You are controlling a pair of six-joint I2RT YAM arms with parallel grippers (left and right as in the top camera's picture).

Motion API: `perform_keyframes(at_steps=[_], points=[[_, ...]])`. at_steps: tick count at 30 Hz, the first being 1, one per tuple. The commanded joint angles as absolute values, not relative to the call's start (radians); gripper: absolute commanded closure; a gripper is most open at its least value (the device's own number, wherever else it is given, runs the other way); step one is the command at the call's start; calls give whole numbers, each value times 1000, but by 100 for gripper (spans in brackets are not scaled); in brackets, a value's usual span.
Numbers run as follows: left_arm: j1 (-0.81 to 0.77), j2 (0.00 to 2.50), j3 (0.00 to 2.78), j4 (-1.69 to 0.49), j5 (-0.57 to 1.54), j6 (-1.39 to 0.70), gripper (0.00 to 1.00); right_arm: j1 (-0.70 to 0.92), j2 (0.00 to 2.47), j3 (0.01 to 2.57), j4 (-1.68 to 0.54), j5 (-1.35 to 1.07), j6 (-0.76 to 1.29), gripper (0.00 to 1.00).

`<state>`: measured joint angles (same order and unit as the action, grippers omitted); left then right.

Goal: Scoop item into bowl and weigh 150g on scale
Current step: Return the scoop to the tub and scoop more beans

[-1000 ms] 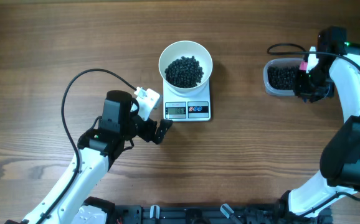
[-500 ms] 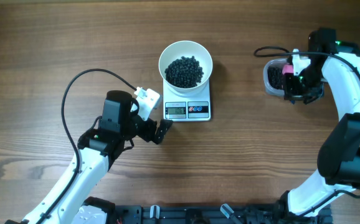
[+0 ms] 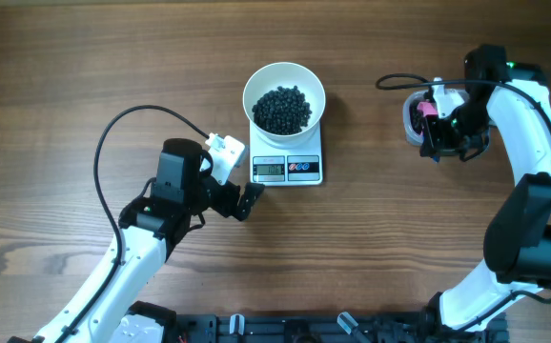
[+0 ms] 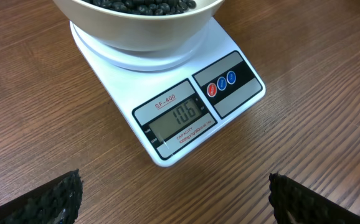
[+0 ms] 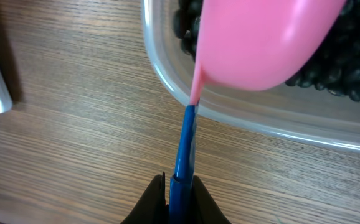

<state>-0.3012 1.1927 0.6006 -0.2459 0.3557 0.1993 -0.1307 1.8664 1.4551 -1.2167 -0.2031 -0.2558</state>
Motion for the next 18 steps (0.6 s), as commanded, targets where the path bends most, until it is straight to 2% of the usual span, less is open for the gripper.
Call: perform_keyframes(at_steps=[1,4,10,18], points=[[-305,1192,598,-244,350,194,0,-125,1889,1449,-1232,-291,-285,96],[-305,1192,598,-244,350,194,0,-147,1889,1449,-1230,-303,-258,96],[-305,1192,598,-244,350,194,0,-311,1889,1449,-1224,-522,-291,96],[-305,1192,598,-244,350,194,0,-467,1889,1449,-1243,-689,-343,96]])
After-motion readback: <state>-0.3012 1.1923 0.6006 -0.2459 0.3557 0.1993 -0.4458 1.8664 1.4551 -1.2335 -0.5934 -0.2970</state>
